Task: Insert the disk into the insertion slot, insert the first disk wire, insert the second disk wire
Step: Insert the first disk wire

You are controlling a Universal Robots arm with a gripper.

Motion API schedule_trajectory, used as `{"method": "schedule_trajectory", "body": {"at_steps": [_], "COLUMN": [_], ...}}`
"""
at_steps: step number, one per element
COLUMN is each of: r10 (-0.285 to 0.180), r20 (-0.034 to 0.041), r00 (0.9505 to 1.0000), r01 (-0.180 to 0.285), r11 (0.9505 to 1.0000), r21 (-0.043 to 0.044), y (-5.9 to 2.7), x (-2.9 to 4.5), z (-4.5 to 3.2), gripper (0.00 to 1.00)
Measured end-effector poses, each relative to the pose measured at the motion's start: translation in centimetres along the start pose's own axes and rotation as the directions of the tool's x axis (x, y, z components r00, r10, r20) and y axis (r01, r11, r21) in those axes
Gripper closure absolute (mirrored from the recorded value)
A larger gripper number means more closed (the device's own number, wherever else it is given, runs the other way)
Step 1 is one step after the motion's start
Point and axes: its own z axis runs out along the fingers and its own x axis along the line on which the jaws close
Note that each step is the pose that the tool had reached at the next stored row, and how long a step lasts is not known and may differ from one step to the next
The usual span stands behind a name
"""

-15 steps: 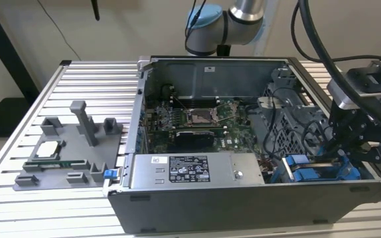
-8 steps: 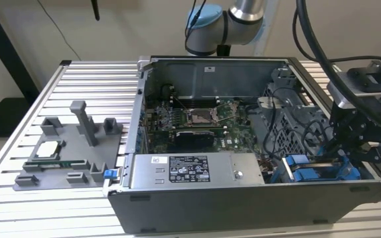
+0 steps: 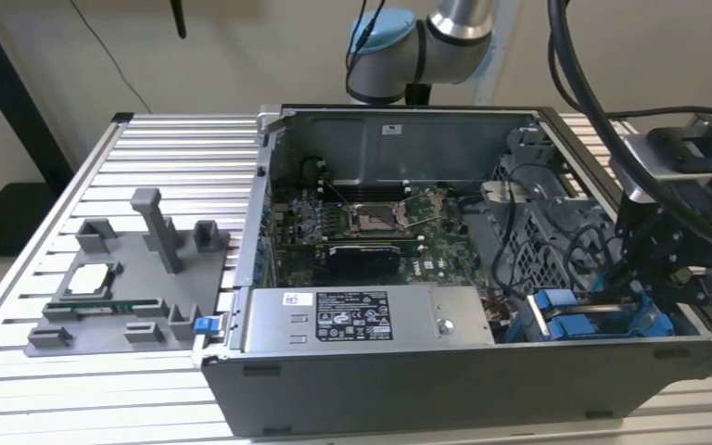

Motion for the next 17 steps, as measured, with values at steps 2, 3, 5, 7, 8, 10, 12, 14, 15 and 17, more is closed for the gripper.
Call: {"method": "schedule_trajectory", "body": {"at_steps": [2, 3, 5, 7, 8, 10, 12, 14, 15, 17], "r10": [0.005, 0.008, 0.012, 0.014, 0.015, 0.016, 0.017, 0.018, 0.018, 0.018], "r20": [0.0, 0.0002, -0.0013, -0.0017, -0.0007, 0.0, -0.0004, -0.0004, -0.0003, -0.0006], "r00": [1.0, 1.0, 0.9999, 0.9999, 0.9999, 0.9999, 0.9999, 0.9998, 0.9998, 0.9998], "r01": [-0.005, -0.008, -0.012, -0.014, -0.015, -0.016, -0.017, -0.018, -0.018, -0.018], "r11": [1.0, 1.0, 0.9999, 0.9999, 0.9999, 0.9999, 0.9999, 0.9998, 0.9998, 0.9998], "r21": [-0.0004, -0.0003, 0.0004, 0.0008, 0.0008, 0.0006, 0.0006, 0.0006, 0.0006, 0.0002], "y": [0.0, 0.0, 0.0, 0.0, 0.0, 0.01, 0.04, 0.05, 0.05, 0.06], "x": [0.02, 0.04, 0.06, 0.07, 0.08, 0.09, 0.06, 0.01, -0.02, -0.08], "z": [0.15, 0.26, 0.45, 0.5, 0.55, 0.57, 0.38, 0.02, -0.18, -0.64], "gripper": [1.0, 1.0, 1.0, 1.0, 1.0, 0.0, 0.0, 0.0, 0.0, 0.0]}}
